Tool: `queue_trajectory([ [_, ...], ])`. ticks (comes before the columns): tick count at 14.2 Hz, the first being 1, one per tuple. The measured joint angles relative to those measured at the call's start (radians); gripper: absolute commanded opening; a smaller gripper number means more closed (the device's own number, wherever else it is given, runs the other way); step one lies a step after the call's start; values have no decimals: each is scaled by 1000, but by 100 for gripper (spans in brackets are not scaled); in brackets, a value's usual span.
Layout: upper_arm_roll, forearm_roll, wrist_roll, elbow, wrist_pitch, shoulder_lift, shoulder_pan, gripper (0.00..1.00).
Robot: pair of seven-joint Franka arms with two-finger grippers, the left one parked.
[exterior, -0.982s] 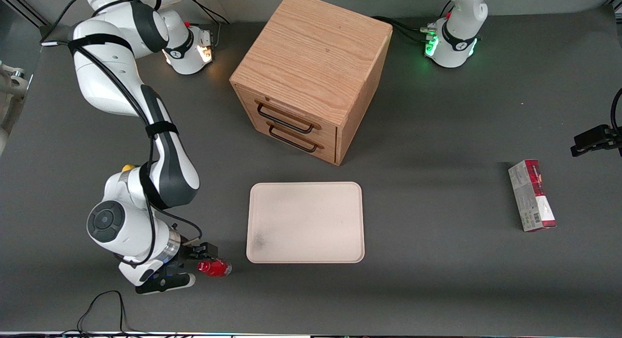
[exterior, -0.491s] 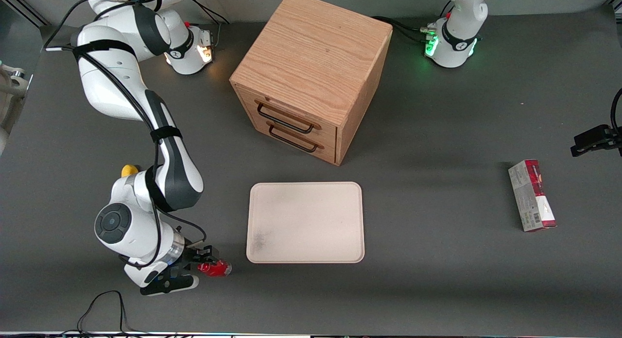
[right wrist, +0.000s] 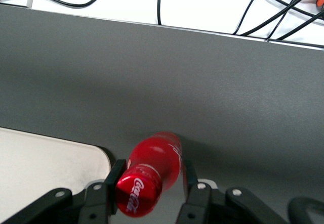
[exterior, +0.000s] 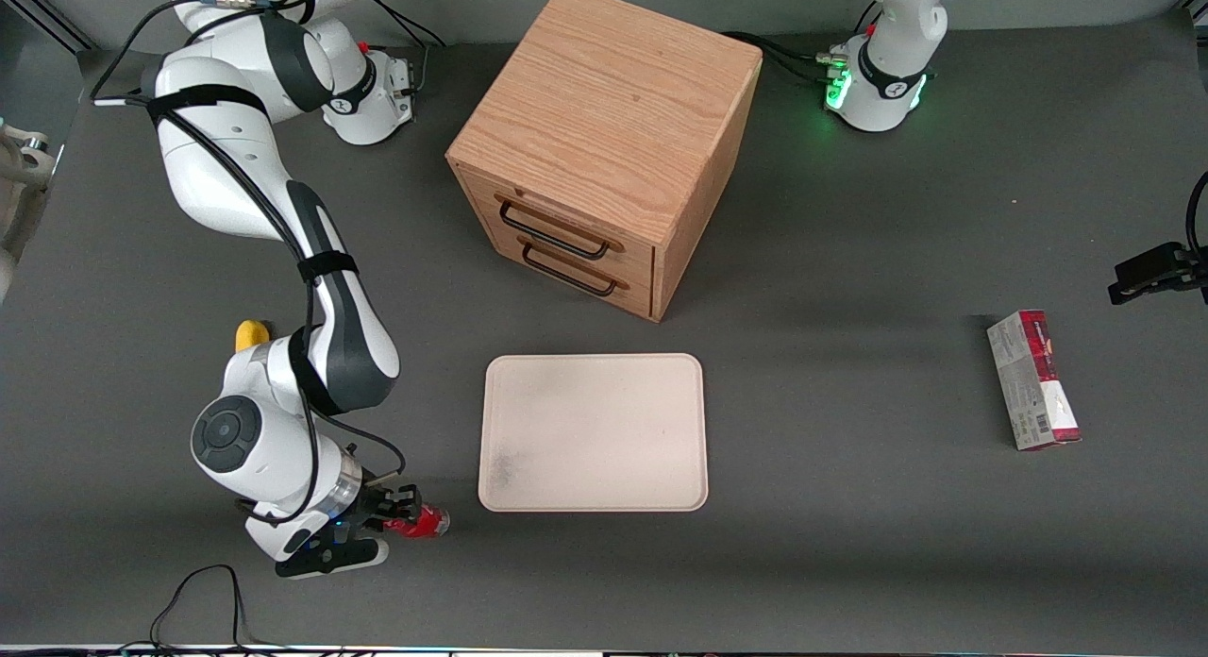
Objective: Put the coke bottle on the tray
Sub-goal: 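Close the right gripper around the red bottle's body, then lift the bottle and carry it over the cream tray's edge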
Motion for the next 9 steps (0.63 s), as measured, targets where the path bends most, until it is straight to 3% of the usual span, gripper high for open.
queue_trajectory([
  [3, 2, -5, 0, 5, 0, 0, 0, 0],
  [7, 3, -11, -1, 19, -50, -1, 0, 0],
  [9, 5, -52, -6, 42, -143, -21, 1, 0],
])
